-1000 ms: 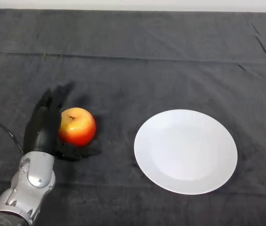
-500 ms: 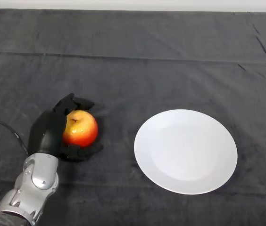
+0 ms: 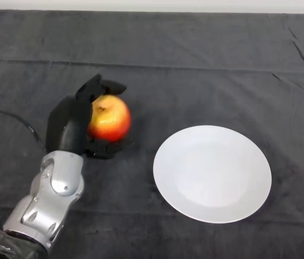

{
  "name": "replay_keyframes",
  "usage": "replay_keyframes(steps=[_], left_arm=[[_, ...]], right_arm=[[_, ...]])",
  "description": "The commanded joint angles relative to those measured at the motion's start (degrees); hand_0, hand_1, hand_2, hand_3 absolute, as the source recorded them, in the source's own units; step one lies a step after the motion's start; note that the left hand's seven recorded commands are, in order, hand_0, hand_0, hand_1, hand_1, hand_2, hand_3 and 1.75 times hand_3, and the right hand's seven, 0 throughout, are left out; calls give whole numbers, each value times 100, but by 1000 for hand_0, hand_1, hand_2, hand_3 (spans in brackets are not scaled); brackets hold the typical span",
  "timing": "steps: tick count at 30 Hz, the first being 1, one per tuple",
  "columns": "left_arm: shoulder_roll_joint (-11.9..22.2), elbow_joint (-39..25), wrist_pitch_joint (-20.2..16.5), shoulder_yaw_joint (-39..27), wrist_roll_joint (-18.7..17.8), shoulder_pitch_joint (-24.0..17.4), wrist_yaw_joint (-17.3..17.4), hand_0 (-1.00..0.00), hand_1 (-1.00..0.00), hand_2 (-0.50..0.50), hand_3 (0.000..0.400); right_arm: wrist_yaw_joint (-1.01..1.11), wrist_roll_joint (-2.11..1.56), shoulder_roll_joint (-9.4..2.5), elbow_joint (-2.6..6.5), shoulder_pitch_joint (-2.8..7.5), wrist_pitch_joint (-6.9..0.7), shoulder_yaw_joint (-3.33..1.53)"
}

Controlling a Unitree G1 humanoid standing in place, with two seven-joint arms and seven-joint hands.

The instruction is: Move the apple to the plate

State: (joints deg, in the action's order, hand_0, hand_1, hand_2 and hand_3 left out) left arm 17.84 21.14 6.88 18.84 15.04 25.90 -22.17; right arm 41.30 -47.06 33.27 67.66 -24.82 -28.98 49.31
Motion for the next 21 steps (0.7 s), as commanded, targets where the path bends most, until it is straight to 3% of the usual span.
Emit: replay_keyframes(steps=[1,8,21], left_arm=[[113,-291,-115,108,131,-197,-72,-1000,-1000,0,400],[32,-688,-285,400,203,-194,-137,-1000,-1000,0,400],[-170,-731,-467,1159,155,103,-240,-1000,-1000,0,400]], right_arm=[[-5,-60,115,-6,45,2,84],[-10,-59,111,-17,48,3,83],[-14,-59,108,-24,51,3,82]])
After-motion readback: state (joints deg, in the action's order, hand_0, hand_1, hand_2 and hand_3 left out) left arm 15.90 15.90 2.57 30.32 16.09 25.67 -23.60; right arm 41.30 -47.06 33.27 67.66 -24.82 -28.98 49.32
